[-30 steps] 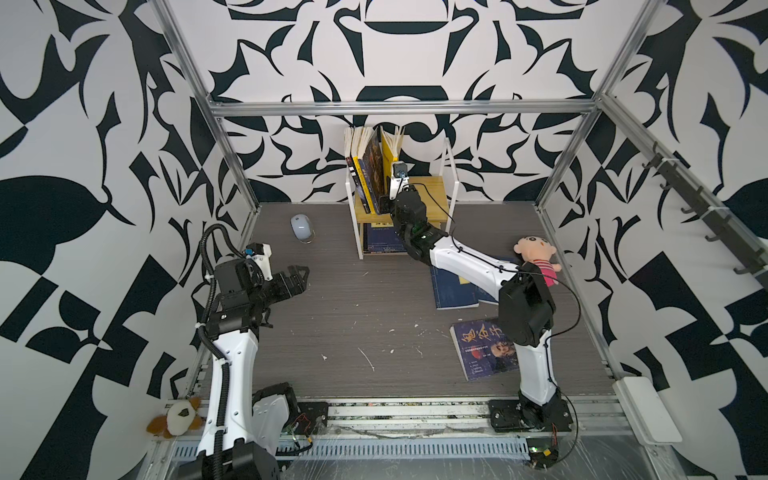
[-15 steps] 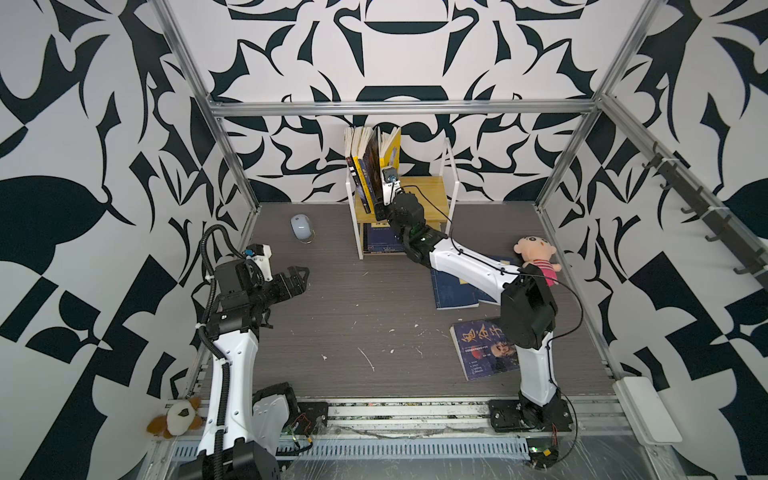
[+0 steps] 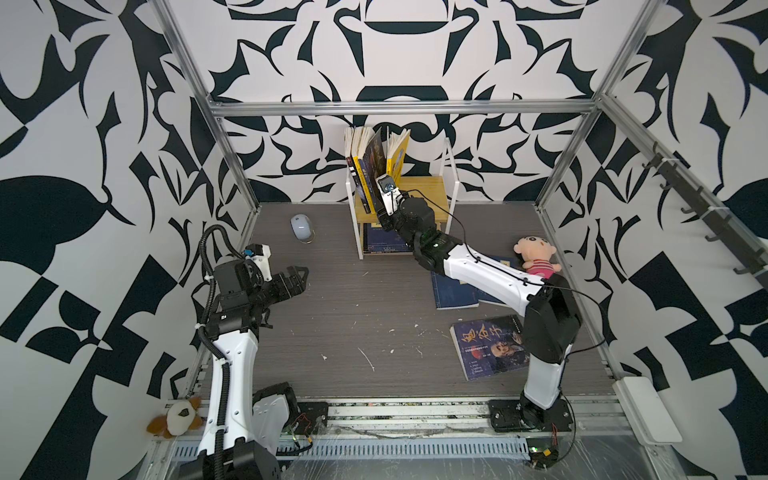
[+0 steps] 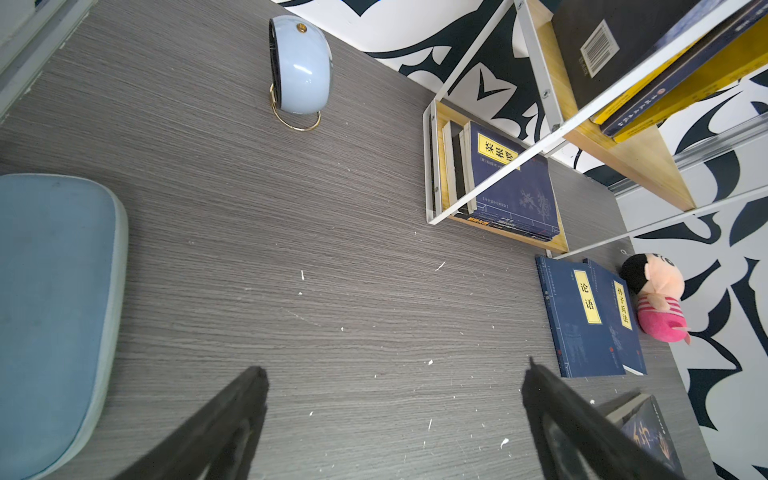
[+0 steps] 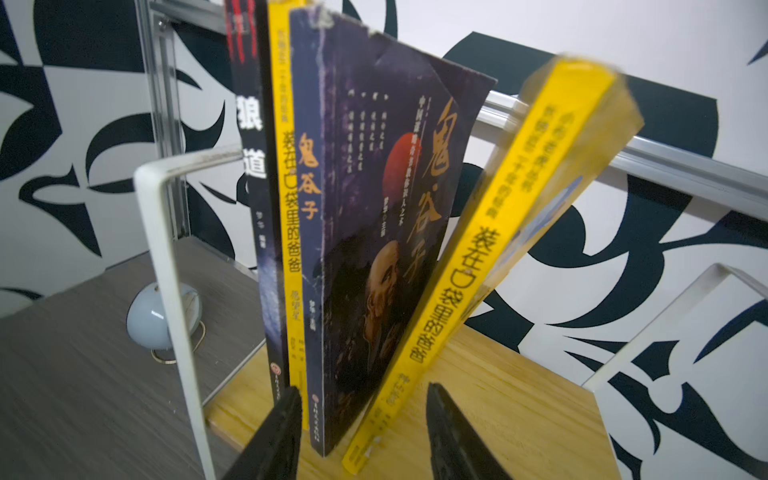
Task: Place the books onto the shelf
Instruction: 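Push the yellow book upright against the books on the shelf top with the right gripper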
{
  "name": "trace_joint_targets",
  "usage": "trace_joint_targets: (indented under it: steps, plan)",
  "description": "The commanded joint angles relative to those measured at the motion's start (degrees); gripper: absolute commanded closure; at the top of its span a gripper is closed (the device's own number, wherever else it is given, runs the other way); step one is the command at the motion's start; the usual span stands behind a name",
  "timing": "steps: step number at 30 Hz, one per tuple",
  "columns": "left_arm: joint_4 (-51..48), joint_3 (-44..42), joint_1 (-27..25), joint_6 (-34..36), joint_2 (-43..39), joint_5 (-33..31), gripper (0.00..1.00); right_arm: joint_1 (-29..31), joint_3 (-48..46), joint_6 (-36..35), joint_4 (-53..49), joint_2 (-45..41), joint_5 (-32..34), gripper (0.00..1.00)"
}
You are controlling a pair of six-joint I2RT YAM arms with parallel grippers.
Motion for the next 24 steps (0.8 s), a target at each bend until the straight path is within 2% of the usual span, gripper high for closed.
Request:
trace_joint_targets:
  steps: [1,3,5,8,10,13,15,19,24]
  plan:
    - [0.7,-0.8,0.2,0.7,-0.5,0.6,0.00,-0.5,1.6,-7.8,-8.4,-3.7,-5.8,0.47]
    - [0.8,-0.8,0.3,0.6,-0.5,0.7,0.00,-1.3,2.3,-10.6,-14.1,-4.5,-9.3,0.46]
    - [0.7,-0.9,0.2,0.6,-0.6,0.6,0.00,-2.2,2.5,-12.1,-17.2,-5.4,-9.9,0.45]
    - [0.7,-0.7,0.2,0.6,-0.6,0.7,0.00,-4.5,2.8,-12.4,-17.5,-5.8,-10.0,0.49]
    - [0.7,-0.8,0.3,0.5,-0.7,0.7,0.00,-6.2,3.7,-10.3,-15.7,-5.3,-9.6,0.59]
    - [0.9,-0.7,0.3,0.5,-0.6,0.8,0.00,-8.6,5.8,-4.6,-10.9,-3.2,-8.5,0.87]
    - [0.6,-0.5,0.3,0.4,-0.6,0.8,0.00,-9.8,7.7,-0.6,-7.6,-1.3,-9.5,1.00]
    - [0.3,-0.3,0.3,0.5,-0.6,0.7,0.00,-12.0,12.9,7.2,-3.0,3.0,-9.7,1.00]
    - [0.3,-0.2,0.2,0.3,-0.6,0.8,0.00,-13.2,20.5,13.8,-0.7,8.8,-14.8,1.00]
